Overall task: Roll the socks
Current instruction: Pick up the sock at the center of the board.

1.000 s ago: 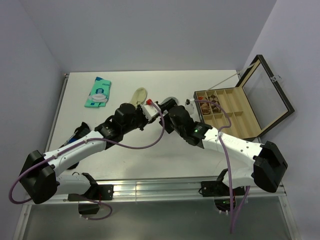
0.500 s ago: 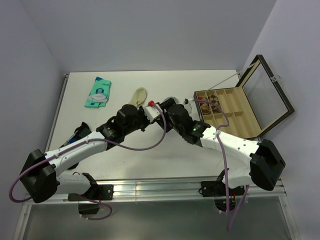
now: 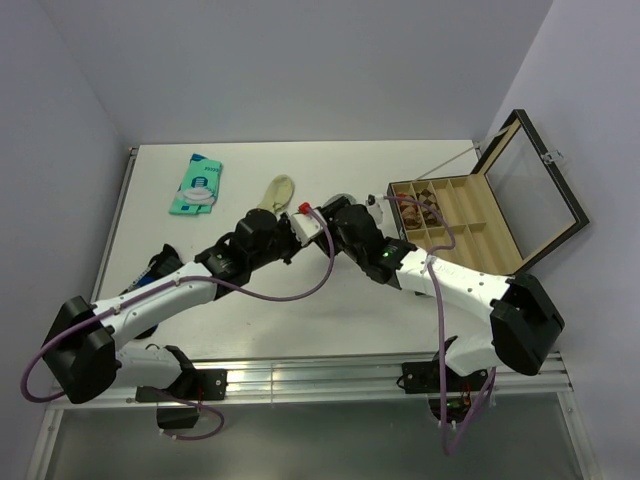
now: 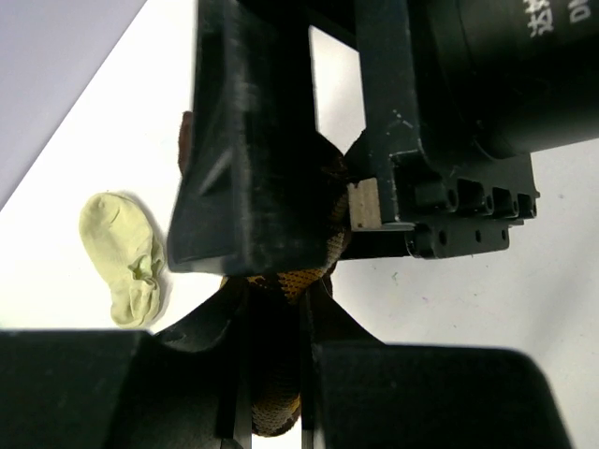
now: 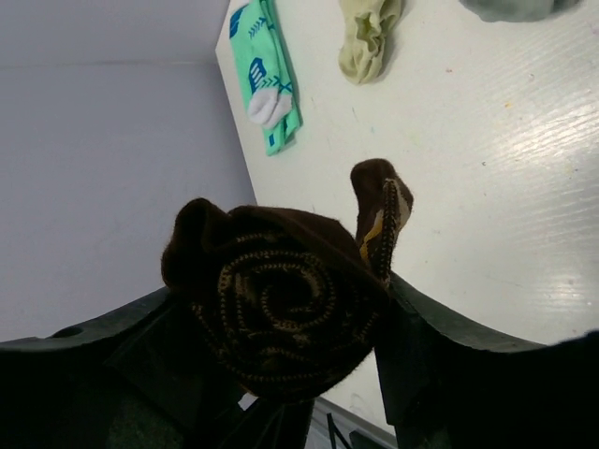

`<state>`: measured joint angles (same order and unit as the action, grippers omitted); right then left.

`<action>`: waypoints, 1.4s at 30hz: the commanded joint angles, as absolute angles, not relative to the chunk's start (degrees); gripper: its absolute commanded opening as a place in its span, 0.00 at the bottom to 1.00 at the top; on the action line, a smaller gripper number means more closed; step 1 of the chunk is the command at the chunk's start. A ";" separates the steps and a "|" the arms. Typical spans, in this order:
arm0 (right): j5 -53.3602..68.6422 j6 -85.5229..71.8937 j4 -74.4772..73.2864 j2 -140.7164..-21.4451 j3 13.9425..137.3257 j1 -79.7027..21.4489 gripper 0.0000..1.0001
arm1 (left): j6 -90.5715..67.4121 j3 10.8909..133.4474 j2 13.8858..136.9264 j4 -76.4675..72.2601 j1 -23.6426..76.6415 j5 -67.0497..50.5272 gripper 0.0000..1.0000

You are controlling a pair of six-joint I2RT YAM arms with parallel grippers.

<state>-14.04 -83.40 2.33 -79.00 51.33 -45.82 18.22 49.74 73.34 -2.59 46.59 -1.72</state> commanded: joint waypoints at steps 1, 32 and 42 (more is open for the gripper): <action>-14.94 -82.00 5.45 -78.57 52.64 -45.09 0.65 | 17.14 50.80 74.00 -3.43 46.93 -4.04 0.00; -16.88 -58.99 -0.26 -68.47 49.31 -40.78 0.00 | 17.14 56.42 71.37 6.76 46.23 -15.38 0.37; -2.48 -42.90 1.67 -64.08 48.78 -33.23 0.00 | 17.14 59.76 68.64 10.02 44.83 -19.60 0.38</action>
